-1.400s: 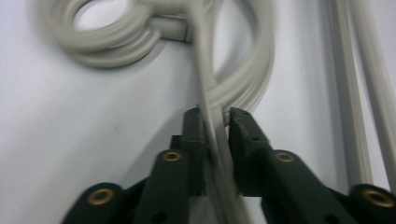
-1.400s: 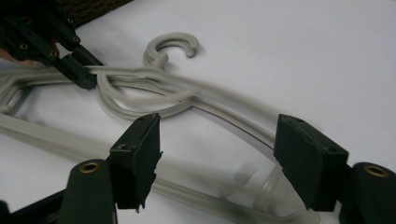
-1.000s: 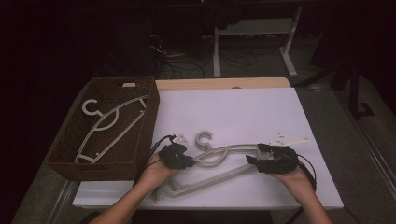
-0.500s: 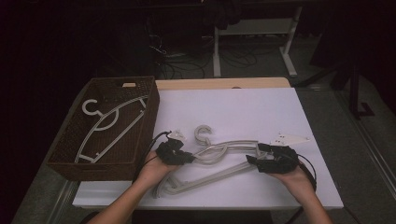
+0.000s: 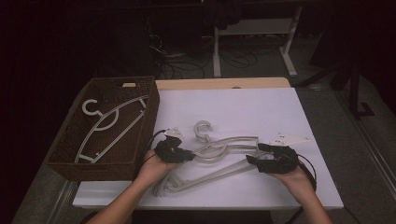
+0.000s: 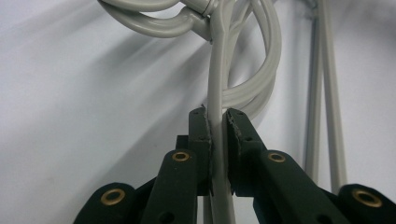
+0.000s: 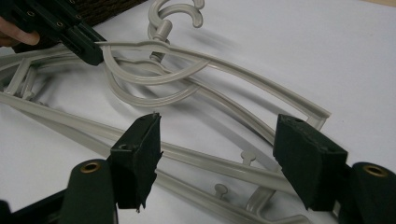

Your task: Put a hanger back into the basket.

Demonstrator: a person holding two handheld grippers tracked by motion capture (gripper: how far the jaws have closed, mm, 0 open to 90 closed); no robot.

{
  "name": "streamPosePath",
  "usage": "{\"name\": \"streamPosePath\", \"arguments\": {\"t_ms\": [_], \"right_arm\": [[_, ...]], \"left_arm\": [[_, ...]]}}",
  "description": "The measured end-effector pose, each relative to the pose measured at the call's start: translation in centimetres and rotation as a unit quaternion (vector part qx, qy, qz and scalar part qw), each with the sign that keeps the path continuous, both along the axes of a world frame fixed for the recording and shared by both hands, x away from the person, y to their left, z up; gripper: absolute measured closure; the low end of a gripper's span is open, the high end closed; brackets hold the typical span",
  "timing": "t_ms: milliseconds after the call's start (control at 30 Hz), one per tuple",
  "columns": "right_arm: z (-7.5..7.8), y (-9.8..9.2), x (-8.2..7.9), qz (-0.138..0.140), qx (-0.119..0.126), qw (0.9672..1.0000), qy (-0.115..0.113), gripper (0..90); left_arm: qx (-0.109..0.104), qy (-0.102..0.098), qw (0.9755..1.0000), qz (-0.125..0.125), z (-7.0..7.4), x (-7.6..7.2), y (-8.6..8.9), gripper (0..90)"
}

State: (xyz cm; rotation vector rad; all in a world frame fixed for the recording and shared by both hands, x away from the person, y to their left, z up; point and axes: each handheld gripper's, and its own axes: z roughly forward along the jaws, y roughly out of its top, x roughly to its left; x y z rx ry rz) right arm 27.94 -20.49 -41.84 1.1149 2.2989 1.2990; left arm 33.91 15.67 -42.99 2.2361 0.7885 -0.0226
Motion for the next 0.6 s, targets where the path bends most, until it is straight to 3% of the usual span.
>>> {"name": "streamPosePath", "arguments": {"t_ms": [267,600], "right_arm": [[0.0,0.0,0.0,0.0,-0.001,1.0,0.0,31.4],[0.0,0.0,0.0,0.0,0.001,1.0,0.0,31.4]], "left_arm": [[-0.017,-0.007,0.9998,0.012,0.5,0.2,0.4,82.1],[-0.014,-0.022,0.9995,0.019,2.1,0.4,0.3,82.4]]}}
